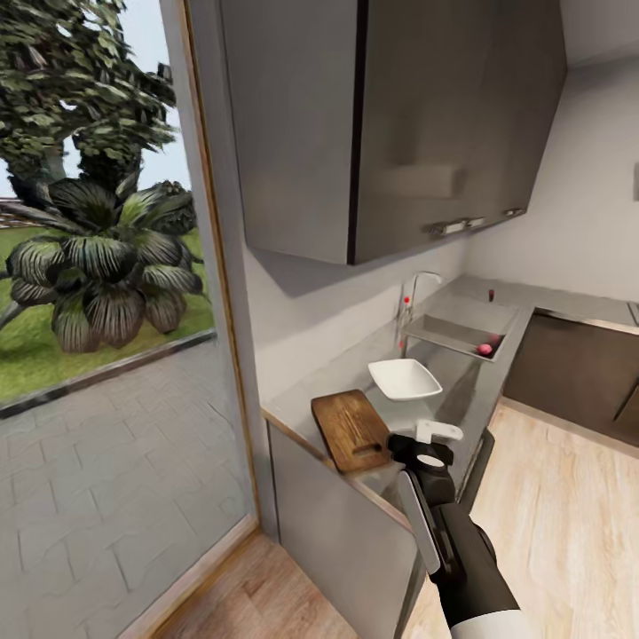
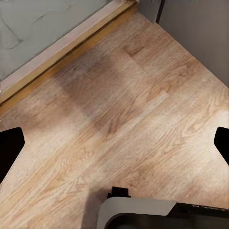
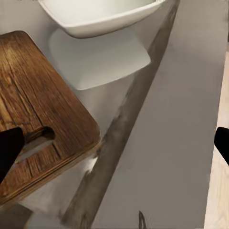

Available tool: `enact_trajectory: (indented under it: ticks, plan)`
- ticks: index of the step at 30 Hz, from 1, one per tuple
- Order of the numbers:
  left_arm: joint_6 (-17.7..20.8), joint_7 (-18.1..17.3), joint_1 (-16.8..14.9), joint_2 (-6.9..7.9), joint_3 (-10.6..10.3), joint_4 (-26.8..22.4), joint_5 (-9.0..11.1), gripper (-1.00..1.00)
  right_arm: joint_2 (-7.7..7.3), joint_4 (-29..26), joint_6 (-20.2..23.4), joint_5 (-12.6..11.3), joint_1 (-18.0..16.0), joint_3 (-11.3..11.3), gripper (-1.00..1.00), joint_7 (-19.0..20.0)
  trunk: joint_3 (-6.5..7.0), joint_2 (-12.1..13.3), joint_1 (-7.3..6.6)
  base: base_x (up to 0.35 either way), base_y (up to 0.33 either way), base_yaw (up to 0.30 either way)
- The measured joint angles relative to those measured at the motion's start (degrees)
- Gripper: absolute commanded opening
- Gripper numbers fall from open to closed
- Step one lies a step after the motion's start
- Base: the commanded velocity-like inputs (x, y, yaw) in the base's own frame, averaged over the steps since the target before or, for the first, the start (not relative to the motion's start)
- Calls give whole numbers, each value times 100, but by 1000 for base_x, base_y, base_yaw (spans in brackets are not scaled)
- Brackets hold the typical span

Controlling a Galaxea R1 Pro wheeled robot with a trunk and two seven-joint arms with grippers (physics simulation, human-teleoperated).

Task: In the kitchen, take the Vidalia onion out of the sink, dice it on the chopping board with the paring knife, put the diced onion into the bowl on the countertop, then place both the paring knife and the chopping board into the sink.

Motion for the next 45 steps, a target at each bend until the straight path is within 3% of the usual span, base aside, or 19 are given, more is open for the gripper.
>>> enact_trajectory:
  ticks: [5, 6, 15, 16, 32, 37, 45]
  plan:
    - [0, 0, 0, 0, 0, 0, -3, 100, 0, 5, 1, -30, 0, -5, 100, -4, 0, 0, 0, 205, 174, 0]
    - [0, 0, 0, 0, -1, 0, -1, 100, 0, 35, 5, -272, 0, -12, 100, -46, 0, 1, 1, 125, 97, 0]
    - [0, 0, 0, 0, -1, 1, -3, 100, 0, 136, 1, -995, 0, -16, 100, -699, 0, 1, 2, 28, 22, 0]
    - [0, 0, 0, 0, -2, 1, -6, 100, 0, 152, -1, -1176, 0, -21, 100, -812, 0, 1, 2, 0, 0, 0]
    - [0, 0, 0, 0, -2, 1, -3, 100, 0, 305, -37, -1290, 0, -33, 100, -1089, 0, 0, 1, 22, 0, 0]
    - [0, 0, 0, 0, -1, 1, 0, 100, 0, 309, -14, -1687, 0, -33, 100, -1111, 0, 0, 0, 188, 0, 0]
    - [0, 0, 0, 0, -1, 1, 0, 100, 0, 316, -11, -1735, 0, -25, 100, -1117, 0, 1, 1, 128, 29, 0]
